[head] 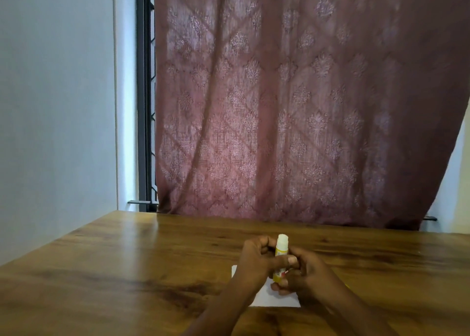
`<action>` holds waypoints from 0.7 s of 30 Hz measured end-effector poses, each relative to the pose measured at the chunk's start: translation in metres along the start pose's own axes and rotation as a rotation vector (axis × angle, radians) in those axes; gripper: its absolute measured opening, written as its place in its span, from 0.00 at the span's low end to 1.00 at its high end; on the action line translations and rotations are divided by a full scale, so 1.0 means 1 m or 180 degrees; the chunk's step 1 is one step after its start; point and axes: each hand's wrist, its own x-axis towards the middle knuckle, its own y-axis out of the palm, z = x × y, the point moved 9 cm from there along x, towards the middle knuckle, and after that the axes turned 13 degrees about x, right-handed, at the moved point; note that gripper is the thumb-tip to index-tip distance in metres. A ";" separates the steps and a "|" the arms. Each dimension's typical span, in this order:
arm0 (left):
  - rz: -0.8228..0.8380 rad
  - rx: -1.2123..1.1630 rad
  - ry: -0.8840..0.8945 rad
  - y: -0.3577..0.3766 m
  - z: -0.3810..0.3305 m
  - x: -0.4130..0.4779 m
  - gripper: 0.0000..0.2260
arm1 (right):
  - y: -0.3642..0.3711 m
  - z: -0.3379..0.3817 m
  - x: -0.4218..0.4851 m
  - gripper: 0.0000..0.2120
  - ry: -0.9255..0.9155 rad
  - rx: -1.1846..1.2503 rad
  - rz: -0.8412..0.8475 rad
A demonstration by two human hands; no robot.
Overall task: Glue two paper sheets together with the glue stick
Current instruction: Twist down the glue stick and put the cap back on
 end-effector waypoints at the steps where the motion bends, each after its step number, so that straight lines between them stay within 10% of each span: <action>1: -0.0002 -0.0024 -0.0007 0.000 0.000 0.000 0.07 | 0.000 0.000 0.000 0.22 -0.0005 -0.0013 -0.0023; 21: -0.0026 -0.0244 0.0038 -0.003 -0.002 -0.001 0.04 | 0.005 0.007 -0.002 0.23 -0.0069 -0.0319 -0.0243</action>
